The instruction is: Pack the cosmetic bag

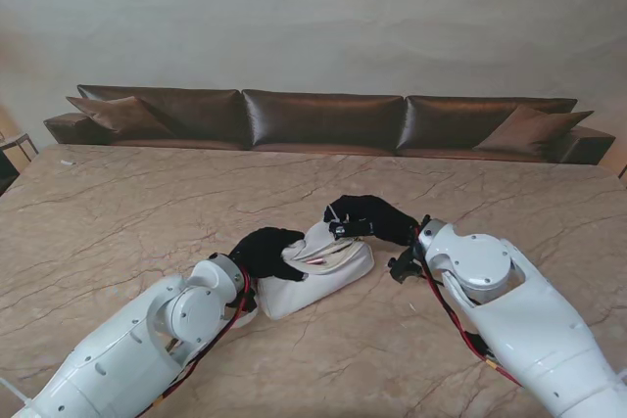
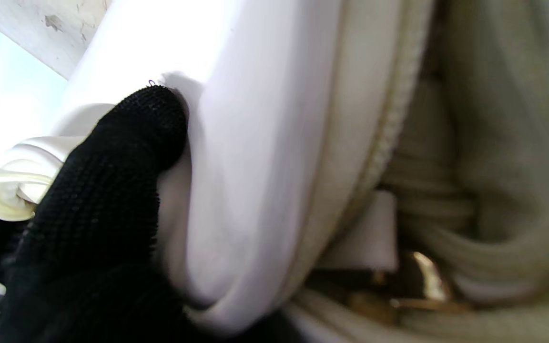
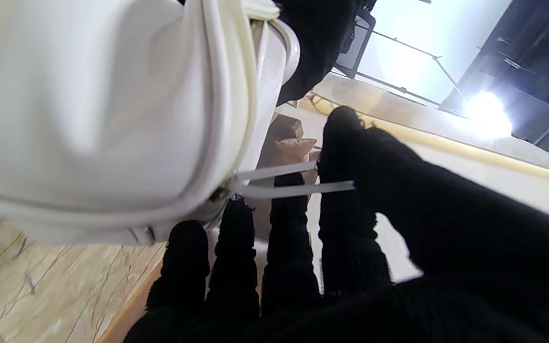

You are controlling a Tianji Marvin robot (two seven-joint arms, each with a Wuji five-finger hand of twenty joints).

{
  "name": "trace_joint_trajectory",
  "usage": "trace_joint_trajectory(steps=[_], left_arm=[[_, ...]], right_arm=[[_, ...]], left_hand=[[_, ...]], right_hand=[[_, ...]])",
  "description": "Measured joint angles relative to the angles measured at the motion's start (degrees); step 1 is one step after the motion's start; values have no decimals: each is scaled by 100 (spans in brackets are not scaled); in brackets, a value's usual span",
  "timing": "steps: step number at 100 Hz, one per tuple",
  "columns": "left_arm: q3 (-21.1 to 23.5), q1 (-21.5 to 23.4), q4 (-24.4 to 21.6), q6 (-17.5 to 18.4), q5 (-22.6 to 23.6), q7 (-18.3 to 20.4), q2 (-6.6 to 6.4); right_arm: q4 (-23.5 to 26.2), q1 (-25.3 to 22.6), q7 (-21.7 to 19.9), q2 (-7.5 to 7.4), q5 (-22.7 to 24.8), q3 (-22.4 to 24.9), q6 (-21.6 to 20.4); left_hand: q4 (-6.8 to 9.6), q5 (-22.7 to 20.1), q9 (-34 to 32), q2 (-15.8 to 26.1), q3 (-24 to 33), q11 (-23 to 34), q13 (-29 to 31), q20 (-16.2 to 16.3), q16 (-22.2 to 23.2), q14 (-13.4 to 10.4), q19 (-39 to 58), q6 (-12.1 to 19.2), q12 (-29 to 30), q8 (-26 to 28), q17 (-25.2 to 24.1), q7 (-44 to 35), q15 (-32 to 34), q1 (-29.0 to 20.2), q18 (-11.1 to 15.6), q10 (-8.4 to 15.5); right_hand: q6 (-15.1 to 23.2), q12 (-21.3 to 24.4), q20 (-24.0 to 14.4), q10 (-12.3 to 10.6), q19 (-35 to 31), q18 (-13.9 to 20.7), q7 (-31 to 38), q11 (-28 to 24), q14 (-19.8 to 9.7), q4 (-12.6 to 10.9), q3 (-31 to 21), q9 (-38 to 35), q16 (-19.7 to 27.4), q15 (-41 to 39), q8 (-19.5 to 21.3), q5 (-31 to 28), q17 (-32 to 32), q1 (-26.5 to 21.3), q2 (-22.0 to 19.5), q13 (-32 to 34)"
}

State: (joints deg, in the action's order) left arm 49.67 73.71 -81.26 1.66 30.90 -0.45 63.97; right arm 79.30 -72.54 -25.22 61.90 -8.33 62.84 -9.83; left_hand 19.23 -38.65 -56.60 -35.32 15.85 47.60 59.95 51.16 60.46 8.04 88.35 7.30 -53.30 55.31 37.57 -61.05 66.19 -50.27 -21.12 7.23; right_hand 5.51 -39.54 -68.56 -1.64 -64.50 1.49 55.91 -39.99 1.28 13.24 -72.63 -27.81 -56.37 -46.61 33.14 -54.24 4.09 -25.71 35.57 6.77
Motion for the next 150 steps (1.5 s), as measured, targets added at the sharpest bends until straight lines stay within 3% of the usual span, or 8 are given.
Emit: trace_joint_trajectory(steps=[20,65,77,90,101,110,127,150], left_arm=[[-52,-30,-3,23,42,70,-27],[-318,-157,37,32,-55,90,-72],[-381,-207,70,51,-76,98,-72],[-390,-209,90,65,-93,102,-53],[-328,-173,86,100,-73,114,-45],[-243,-109,72,111,-72,115,-12],[-212,-82,81,148,-72,100,-9],[-275,-110,97,130,-88,90,-16]], right_arm=[[-408,288,-49,49,-217,-322,-309],[-765,1040,-478,-120,387,-1214,-717],[-792,1071,-513,-122,443,-1244,-771],[-504,1074,-495,-214,1398,-1282,-791],[-428,1055,-881,-280,1011,-1184,-620],[-202,879,-849,-299,1569,-922,-642],[-302,684,-762,-294,715,-846,-610],[-340,836,-605,-347,1393,-1067,-1016]], left_hand=[[0,0,-20,179,-56,3,59,-10,-2,-11,2,-49,-43,51,0,-4,56,47,0,-24],[45,-75,-63,238,-65,166,287,-68,-45,-12,15,-295,-80,62,17,-64,222,67,0,-219],[45,-85,-86,238,-65,187,349,-71,-53,-12,20,-340,-96,62,50,-93,249,67,0,-258],[45,-98,-90,238,-65,202,354,-73,-53,-12,67,-383,-99,52,51,-93,296,67,4,-281],[45,-121,-114,238,-65,203,370,-83,-53,-12,70,-383,-93,48,51,-93,301,74,10,-282],[45,-121,-114,238,-65,202,370,-113,-54,-12,71,-383,-86,37,51,-90,301,74,12,-282],[45,-127,-126,239,-65,202,370,-143,-54,-18,71,-366,-86,38,51,-89,328,104,13,-282],[45,-131,-140,242,-65,202,406,-146,-54,-30,72,-366,-111,29,52,-103,347,122,15,-282]], right_hand=[[-1,1478,-1101,-6,722,70,1,507,-104,0,0,280,997,2029,0,0,274,0,0,-1],[-1,2155,-1117,-17,2037,-574,21,904,-232,-30,189,563,1693,3360,-330,24,519,-39,-82,-163],[2,2259,-1025,-24,2136,-706,24,995,-237,-30,270,639,1734,3496,-877,24,486,-59,-86,-160],[213,2359,-644,-24,2487,-582,10,1141,-348,-169,668,752,1813,3679,-1399,642,397,140,-511,-210],[135,2394,-331,-13,3066,-728,-784,1347,-375,-502,1118,1014,1770,3886,-1268,1065,540,669,-955,-288],[135,2445,43,-58,3076,-514,-1742,1464,-465,-1017,1323,1079,1665,3827,-764,1399,291,1010,-1310,-214],[-50,2402,161,84,3631,-572,-2028,1469,-458,-1045,1523,1368,1662,3949,-694,1835,490,1125,-1338,-280],[372,2399,347,3,3586,-514,-2209,1597,-483,-1045,1683,1463,1804,4165,-637,2108,329,1186,-1284,-280]])
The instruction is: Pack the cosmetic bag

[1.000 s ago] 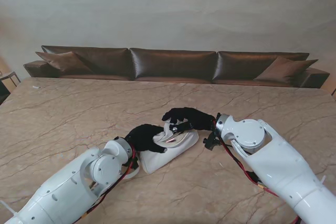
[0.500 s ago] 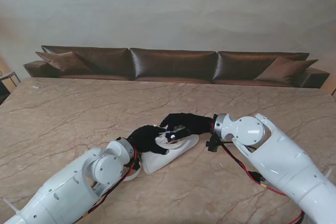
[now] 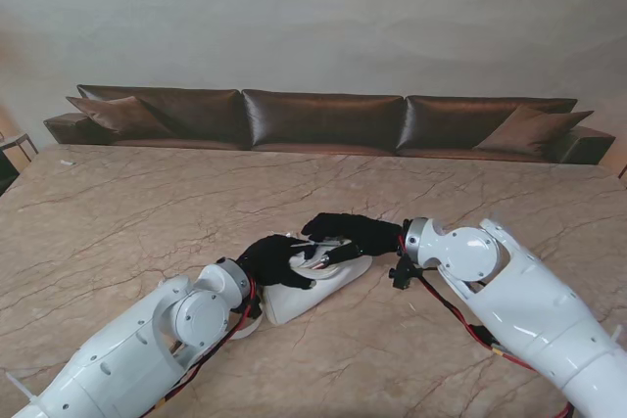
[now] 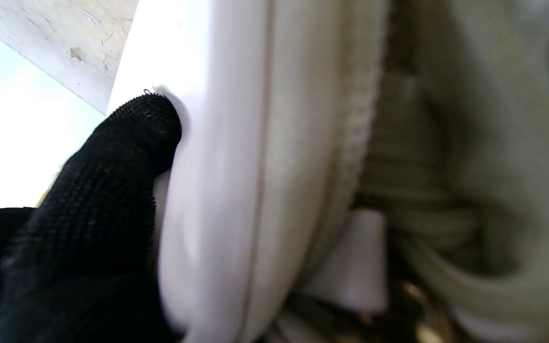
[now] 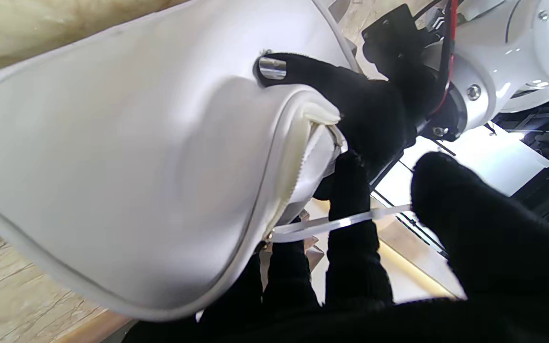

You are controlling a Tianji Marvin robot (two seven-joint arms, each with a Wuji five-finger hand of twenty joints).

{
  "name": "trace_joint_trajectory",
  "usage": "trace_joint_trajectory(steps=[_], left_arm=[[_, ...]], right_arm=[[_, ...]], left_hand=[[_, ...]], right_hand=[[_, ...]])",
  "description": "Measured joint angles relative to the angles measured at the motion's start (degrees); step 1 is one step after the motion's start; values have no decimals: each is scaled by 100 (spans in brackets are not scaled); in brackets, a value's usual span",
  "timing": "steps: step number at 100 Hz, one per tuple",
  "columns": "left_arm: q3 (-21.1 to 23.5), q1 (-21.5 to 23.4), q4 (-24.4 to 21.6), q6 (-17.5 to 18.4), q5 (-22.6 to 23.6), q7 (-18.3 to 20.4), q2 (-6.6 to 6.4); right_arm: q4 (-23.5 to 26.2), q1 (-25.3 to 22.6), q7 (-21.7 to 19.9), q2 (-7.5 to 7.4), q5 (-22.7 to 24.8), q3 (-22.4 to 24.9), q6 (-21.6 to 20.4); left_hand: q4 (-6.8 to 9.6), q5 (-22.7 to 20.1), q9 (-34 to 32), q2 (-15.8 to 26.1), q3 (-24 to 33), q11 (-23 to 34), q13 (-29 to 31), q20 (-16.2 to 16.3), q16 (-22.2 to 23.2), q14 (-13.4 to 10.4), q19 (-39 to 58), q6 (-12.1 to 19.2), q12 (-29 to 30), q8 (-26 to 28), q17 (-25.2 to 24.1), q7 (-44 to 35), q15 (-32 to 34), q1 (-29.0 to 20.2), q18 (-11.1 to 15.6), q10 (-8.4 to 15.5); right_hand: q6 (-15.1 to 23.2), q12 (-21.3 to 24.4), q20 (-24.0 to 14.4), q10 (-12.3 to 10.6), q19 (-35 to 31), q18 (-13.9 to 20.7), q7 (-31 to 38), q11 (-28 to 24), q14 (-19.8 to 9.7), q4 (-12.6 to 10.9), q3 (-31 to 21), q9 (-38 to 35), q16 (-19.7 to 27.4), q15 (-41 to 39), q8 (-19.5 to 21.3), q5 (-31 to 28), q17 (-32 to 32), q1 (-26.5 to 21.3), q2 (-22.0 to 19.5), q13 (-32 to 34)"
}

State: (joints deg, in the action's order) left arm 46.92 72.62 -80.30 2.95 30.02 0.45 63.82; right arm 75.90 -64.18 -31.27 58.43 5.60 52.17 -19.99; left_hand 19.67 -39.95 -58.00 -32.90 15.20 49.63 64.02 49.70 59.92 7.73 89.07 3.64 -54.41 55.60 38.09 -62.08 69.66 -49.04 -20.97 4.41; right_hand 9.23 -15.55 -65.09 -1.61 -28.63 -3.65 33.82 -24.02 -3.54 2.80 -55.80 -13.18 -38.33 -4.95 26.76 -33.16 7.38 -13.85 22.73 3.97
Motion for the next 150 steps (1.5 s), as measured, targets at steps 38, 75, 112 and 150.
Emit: trace_joint_trajectory(steps=[38,75,112,150], left_arm=[[-98,-59,60,4,-54,-75,-15],[125,115,-15,85,-23,-39,31],[275,249,-93,69,-63,-23,67],[416,356,-169,55,-44,9,73]], right_arm=[[-118,374,396,-23,436,-601,-295],[650,-325,374,17,1334,379,-229],[1335,-1169,1190,71,2626,1376,-60],[1479,-1420,1066,59,2944,1745,392]], left_hand=[[0,-2,-7,0,0,58,86,-11,0,-42,1,-8,-19,1,10,-54,16,13,4,0],[0,-2,-7,1,0,58,86,-66,0,-57,1,5,22,-55,21,-54,18,15,4,1],[0,-2,-7,1,0,56,86,-66,0,-58,1,14,36,-123,-2,-54,18,15,4,4],[0,-2,-8,1,-2,56,29,-67,0,-58,1,91,37,-128,-47,-51,18,16,5,58]], right_hand=[[239,4,79,-30,-42,-575,356,127,11,0,147,42,279,59,83,-370,-13,214,56,5],[101,-62,-201,-6,-437,-37,278,-35,158,0,140,-793,84,-1368,27,-518,-45,214,416,492],[158,-118,70,42,-1143,-293,132,-105,476,302,140,-1874,294,-1748,207,-975,-620,214,1206,1579],[-527,-538,517,111,-1707,-283,-177,-558,626,578,-377,-1166,303,-1718,1229,639,-849,364,1761,1882]])
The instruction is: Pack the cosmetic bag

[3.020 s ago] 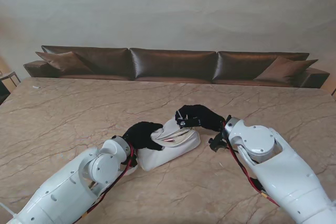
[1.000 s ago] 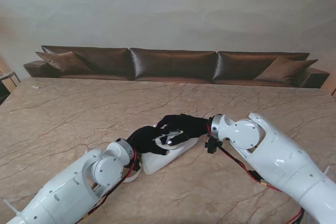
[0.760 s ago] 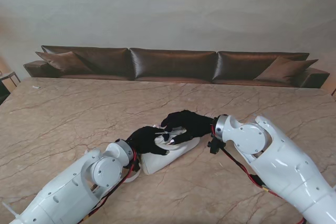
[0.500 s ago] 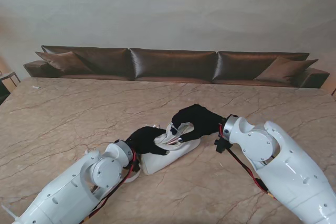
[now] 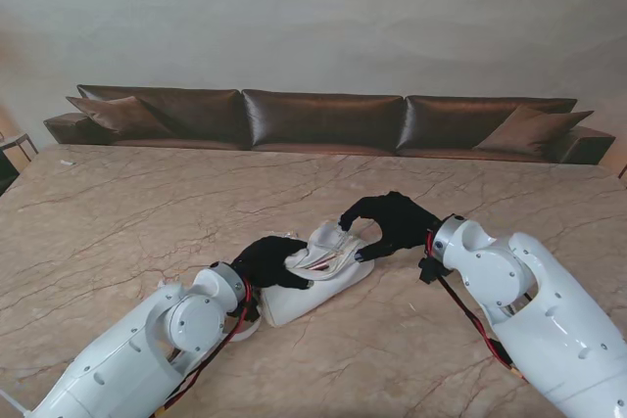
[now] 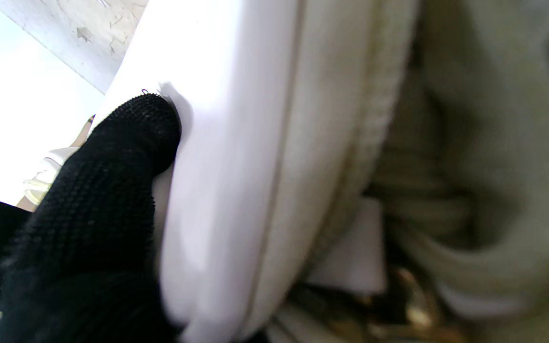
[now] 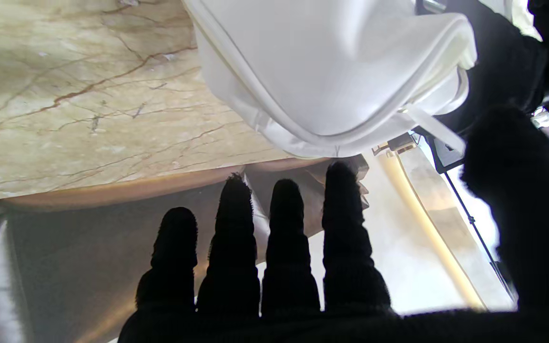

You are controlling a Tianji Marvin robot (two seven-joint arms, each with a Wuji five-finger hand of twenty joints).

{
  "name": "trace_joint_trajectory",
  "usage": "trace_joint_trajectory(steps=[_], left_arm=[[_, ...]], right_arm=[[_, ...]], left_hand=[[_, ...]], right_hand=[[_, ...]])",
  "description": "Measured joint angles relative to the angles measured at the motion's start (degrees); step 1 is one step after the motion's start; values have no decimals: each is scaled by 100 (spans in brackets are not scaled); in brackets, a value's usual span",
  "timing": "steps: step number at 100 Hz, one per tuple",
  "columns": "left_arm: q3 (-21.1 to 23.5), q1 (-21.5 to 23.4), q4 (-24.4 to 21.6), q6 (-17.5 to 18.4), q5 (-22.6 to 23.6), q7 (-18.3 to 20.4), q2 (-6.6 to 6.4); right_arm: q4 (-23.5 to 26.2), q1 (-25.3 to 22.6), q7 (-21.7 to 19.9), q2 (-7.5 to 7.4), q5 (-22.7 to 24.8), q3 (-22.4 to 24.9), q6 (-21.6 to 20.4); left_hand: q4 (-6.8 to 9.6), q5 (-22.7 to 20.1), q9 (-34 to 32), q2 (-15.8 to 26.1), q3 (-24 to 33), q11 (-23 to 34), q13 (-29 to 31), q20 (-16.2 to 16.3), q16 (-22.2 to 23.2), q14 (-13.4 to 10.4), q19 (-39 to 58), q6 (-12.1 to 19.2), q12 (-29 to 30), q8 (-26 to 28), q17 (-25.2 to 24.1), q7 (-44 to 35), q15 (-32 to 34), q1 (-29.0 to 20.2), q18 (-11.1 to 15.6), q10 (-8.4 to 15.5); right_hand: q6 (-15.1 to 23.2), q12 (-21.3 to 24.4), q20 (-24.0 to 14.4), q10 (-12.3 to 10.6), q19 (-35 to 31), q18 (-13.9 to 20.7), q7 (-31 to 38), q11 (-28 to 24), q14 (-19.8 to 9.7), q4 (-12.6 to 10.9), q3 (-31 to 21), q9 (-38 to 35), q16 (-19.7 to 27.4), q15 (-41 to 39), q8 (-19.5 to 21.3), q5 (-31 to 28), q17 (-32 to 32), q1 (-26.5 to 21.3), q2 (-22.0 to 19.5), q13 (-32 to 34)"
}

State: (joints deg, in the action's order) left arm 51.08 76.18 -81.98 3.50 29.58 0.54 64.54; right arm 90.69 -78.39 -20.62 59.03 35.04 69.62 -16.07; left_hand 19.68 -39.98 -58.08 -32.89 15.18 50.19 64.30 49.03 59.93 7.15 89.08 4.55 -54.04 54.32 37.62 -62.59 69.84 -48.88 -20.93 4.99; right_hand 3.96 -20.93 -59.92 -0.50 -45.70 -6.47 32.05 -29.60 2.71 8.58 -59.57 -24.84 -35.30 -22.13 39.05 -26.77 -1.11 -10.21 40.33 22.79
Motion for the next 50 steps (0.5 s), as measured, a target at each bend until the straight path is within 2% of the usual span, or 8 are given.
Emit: trace_joint_trajectory(steps=[8,14,21,29,31,34,40,50], left_arm=[[7,5,-5,0,1,3,-2],[8,6,-6,3,1,5,-3],[8,6,-5,17,1,5,-5],[6,5,5,42,-4,3,-6],[5,5,7,50,-4,2,-7],[3,4,10,60,-4,2,-9],[3,3,11,72,-4,4,-13],[3,-2,10,111,-2,38,-22]], right_arm=[[-58,-9,-91,-15,-63,29,-14],[-151,-7,-180,-30,-220,34,-58],[-312,5,-140,-37,-248,16,-201],[-553,65,27,-50,-215,-98,-361],[-610,89,41,-55,-216,-141,-373],[-704,139,47,-63,-235,-223,-383],[-922,270,47,-70,-388,-411,-397],[-1362,542,93,-56,-782,-750,-502]], left_hand=[[0,0,0,0,0,0,-1,0,0,0,0,2,0,0,-1,1,0,0,0,2],[0,0,0,0,0,0,-1,0,0,0,0,4,0,-1,-1,1,0,0,0,2],[0,0,0,0,0,0,-1,0,0,0,0,5,0,0,-1,1,0,0,0,3],[0,0,0,0,0,0,-1,0,3,0,0,5,0,-1,-11,1,0,0,0,3],[0,0,0,0,0,0,-1,0,5,0,0,5,0,-1,-13,1,0,0,0,3],[0,0,0,0,0,0,-1,0,5,0,0,5,0,-1,-25,2,0,0,0,3],[0,0,0,0,0,0,-1,0,6,0,1,5,0,-1,-54,2,0,0,0,3],[0,1,0,0,0,0,-16,0,13,0,1,5,0,-1,-104,2,0,0,0,3]], right_hand=[[-642,8,66,95,-19,7,-1021,-107,57,142,-307,570,21,65,-806,491,-44,45,383,-34],[-908,78,79,169,-29,7,-1646,-140,57,228,-528,981,49,71,-1241,862,-127,54,648,-94],[-1040,297,85,331,-65,7,-2157,-47,62,285,-748,1237,83,141,-1501,1362,-229,54,939,-227],[-1199,656,151,341,-125,7,-2923,403,62,335,-923,1288,164,151,-1621,1655,-349,51,1135,-388],[-1243,729,176,344,-140,7,-3134,531,63,336,-968,1288,187,151,-1869,1654,-379,47,1152,-427],[-1347,811,234,367,-175,7,-3325,707,64,339,-1018,1288,225,156,-2729,1649,-433,35,1174,-434],[-1441,909,294,394,-197,3,-3463,947,65,340,-1038,1288,267,156,-3676,1646,-504,32,1236,-434],[-1471,953,375,422,-199,-13,-3536,1100,66,342,-1157,1289,373,219,-3991,1645,-582,30,1354,-434]])
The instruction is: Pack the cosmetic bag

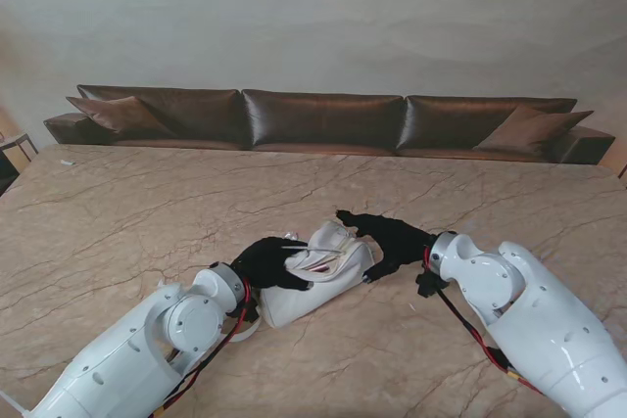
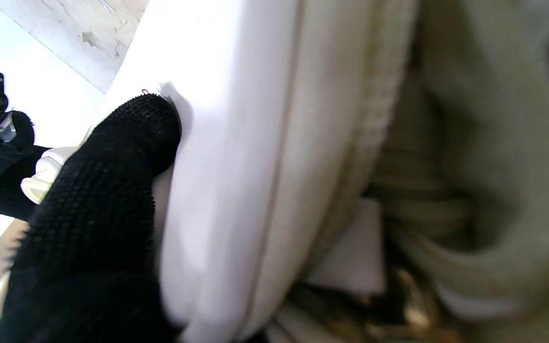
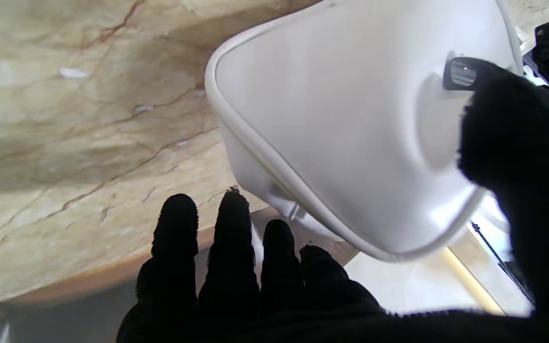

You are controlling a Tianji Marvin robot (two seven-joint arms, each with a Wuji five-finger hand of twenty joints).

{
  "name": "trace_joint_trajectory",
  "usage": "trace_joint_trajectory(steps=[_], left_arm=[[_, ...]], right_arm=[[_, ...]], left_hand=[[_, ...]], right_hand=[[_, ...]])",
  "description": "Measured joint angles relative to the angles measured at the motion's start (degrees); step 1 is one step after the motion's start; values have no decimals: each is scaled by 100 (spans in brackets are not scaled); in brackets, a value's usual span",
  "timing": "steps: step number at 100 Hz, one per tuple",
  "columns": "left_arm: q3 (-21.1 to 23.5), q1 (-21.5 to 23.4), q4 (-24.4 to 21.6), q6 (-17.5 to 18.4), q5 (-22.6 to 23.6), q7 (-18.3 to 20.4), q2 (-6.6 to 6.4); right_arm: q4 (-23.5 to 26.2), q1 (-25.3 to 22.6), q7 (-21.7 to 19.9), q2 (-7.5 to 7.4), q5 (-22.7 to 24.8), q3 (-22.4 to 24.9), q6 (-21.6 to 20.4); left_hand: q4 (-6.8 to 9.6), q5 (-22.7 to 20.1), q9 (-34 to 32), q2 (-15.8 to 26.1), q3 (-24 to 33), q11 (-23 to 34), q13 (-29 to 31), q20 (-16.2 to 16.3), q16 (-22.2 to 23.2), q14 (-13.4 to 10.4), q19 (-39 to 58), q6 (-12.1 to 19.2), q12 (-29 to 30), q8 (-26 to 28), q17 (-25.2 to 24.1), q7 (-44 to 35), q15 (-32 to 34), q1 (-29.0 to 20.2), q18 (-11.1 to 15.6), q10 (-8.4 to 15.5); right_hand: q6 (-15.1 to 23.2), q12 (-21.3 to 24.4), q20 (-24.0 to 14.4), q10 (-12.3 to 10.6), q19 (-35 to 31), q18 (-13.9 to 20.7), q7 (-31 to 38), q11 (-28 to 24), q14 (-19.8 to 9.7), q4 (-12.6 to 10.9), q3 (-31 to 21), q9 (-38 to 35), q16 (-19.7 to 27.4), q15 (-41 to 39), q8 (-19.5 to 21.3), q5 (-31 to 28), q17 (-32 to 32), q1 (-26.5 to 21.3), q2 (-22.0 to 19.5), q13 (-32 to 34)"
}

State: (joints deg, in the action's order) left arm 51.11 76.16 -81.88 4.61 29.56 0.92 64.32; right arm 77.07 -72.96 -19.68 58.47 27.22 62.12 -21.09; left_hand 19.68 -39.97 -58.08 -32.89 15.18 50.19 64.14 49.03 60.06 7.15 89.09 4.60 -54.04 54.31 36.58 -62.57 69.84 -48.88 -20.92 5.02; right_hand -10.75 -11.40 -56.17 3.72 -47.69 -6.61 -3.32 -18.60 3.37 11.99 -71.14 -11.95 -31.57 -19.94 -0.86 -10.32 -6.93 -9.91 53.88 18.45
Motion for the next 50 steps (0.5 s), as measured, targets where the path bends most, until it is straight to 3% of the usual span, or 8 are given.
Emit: trace_joint_trajectory(steps=[10,20,29,33,36,43,50], left_arm=[[7,-4,-2,101,61,46,-19],[12,-9,-20,236,237,110,-50],[10,-36,-28,332,376,153,-81],[4,-45,-28,353,381,162,-95],[-4,-52,-28,357,380,164,-104],[-19,-60,-27,358,378,161,-110],[-41,-64,-22,348,376,138,-111]], right_arm=[[-453,261,241,57,-92,-298,-262],[-1022,508,837,183,-309,-602,-627],[-1367,671,812,280,-819,-801,-771],[-1490,736,792,312,-957,-890,-848],[-1570,783,793,332,-990,-954,-915],[-1732,881,842,376,-975,-1099,-1092],[-1831,944,908,410,-957,-1191,-1169]], left_hand=[[0,1,0,0,0,-3,-9,0,2,0,0,0,0,0,-90,2,0,0,0,0],[0,52,9,63,-2,-24,-59,0,2,0,-57,7,0,0,-153,5,-15,3,0,3],[0,75,24,173,-11,-28,-71,0,-9,-1,-81,7,0,0,-209,5,-48,51,0,10],[0,76,24,175,-11,-30,-71,0,-9,-1,-121,7,1,0,-230,5,-63,52,0,10],[0,77,24,176,-11,-30,-72,0,-9,-2,-134,7,1,0,-249,5,-64,53,0,10],[0,78,24,177,-11,-30,-73,3,-9,-2,-144,7,1,0,-278,5,-66,53,0,11],[0,78,24,177,-11,-30,-73,5,13,-2,-152,7,1,0,-282,5,-67,53,0,11]], right_hand=[[-1,2,131,20,47,-31,-4,1,2,1,-61,0,110,80,-12,0,-59,-1,188,0],[-1,2,264,-38,129,-79,-5,-74,3,118,-178,0,227,151,-12,0,-21,-63,462,-14],[20,-79,383,-60,141,-109,-3,-252,3,110,-198,0,318,154,-12,-1,-55,-63,635,-70],[57,-217,402,-119,141,-109,37,-567,3,110,-300,0,321,134,-10,-1,-56,-63,727,-70],[86,-336,404,-152,122,-109,111,-906,3,110,-318,0,322,29,349,-1,-59,-63,727,-67],[184,-677,410,-257,-76,-108,189,-1801,3,110,-416,64,155,-265,1662,-1,-121,-60,813,-64],[236,-1055,410,-258,-169,-104,360,-2200,3,110,-418,36,-19,-522,2589,1,-127,-60,906,-63]])
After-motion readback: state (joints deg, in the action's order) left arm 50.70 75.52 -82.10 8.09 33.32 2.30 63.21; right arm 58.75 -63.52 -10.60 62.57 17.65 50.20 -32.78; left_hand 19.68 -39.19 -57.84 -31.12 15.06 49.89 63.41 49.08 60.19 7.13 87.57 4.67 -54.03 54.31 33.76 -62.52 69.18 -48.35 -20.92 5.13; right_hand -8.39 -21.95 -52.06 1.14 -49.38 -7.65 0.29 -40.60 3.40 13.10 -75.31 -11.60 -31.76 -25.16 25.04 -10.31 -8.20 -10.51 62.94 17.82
